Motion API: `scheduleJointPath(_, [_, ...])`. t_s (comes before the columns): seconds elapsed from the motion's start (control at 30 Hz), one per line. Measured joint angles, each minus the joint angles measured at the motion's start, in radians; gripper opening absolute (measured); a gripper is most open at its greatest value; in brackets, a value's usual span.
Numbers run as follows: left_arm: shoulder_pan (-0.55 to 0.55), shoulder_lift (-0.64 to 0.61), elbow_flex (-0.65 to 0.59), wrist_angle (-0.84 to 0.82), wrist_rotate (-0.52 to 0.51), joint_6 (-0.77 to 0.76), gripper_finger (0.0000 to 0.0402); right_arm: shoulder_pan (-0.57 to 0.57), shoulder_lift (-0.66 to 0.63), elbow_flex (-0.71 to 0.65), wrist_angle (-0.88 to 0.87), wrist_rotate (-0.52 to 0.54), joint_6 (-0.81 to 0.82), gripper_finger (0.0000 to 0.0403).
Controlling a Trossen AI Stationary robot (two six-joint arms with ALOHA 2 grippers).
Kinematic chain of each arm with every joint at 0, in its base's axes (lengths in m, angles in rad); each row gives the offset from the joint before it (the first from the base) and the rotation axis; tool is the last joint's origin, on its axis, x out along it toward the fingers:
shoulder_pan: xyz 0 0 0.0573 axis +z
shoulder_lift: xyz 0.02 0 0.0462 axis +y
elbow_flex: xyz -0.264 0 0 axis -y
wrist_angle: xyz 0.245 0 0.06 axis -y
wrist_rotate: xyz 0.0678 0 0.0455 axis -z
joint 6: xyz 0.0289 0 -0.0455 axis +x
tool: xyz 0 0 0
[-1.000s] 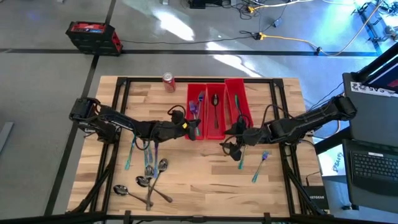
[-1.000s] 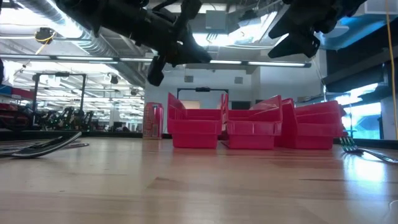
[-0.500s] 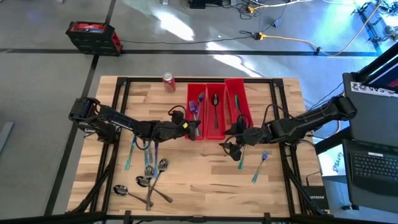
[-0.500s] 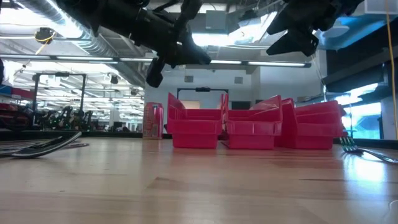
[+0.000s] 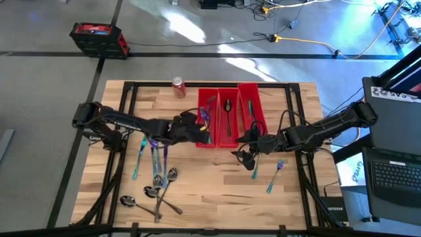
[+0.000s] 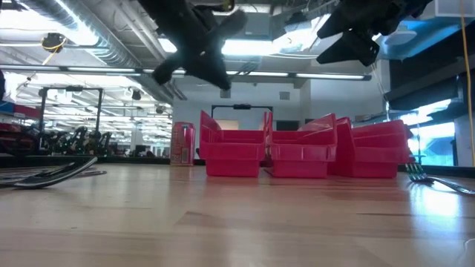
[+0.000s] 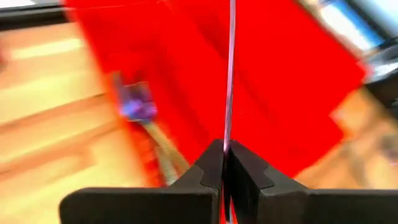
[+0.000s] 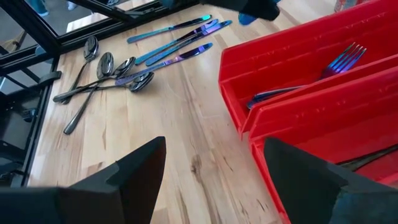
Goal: Sort silverware
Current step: Put the purple fork into the left red bin
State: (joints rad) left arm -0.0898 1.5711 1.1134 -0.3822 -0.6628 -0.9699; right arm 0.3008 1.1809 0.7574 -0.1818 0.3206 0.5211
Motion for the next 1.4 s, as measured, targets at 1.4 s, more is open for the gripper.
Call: scheduleJointPath(1.4, [0.126,0.163,0.325,-0.399,0.374,-0.384,0.0022,0.0,0.0,0.0,-0.01,-0.122,-0.006,0.0257])
